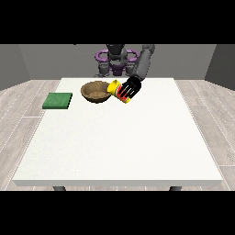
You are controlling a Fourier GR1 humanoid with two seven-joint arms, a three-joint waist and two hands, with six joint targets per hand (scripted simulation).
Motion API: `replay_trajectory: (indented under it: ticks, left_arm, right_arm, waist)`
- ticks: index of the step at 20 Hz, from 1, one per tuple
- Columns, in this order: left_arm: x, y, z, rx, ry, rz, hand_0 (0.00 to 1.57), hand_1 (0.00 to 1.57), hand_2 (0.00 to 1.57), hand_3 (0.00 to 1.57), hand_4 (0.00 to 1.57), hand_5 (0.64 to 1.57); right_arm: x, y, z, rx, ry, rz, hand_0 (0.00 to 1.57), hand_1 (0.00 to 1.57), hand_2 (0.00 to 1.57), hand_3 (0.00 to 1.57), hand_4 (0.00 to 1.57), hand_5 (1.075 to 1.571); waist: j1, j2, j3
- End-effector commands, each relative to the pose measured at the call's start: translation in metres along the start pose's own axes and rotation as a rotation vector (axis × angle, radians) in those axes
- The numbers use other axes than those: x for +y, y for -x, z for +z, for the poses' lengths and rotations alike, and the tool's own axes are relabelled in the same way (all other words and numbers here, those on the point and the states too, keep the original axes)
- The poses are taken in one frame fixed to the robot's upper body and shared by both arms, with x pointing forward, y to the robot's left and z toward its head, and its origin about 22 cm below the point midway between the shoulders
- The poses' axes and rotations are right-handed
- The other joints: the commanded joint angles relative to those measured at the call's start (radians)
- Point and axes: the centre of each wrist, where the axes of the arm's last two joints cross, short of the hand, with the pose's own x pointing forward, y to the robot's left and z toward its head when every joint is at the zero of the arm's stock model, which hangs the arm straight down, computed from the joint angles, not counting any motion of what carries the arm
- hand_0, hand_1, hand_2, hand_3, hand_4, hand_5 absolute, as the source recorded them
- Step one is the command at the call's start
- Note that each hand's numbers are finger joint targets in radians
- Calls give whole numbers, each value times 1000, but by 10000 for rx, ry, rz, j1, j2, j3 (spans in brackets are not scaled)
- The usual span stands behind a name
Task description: Pick the cup and pour the ball into the bowl, then pick the bowl and place it on the pad
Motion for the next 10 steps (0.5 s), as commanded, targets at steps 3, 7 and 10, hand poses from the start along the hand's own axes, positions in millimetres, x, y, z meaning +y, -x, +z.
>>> replay_trajectory:
  ticks: [3,7,10]
  left_arm:
    - [9,-18,-29,-520,-748,-2087,1391,1391,1571,1571,920,1561]
    - [-6,-22,-21,-1109,-140,-3954,1380,1380,1571,1571,853,1559]
    - [-20,-28,-15,-1731,346,-5367,1352,1352,1571,1571,857,1548]
  right_arm:
    - [-1,-4,-11,-392,-57,174,0,0,0,0,348,1564]
    - [2,35,0,726,305,-199,0,0,0,0,338,1565]
    - [-4,34,-8,835,198,-6,0,0,0,0,360,1564]
  waist:
    - [-26,388,-2]
    - [145,-528,18]
    - [175,-667,18]
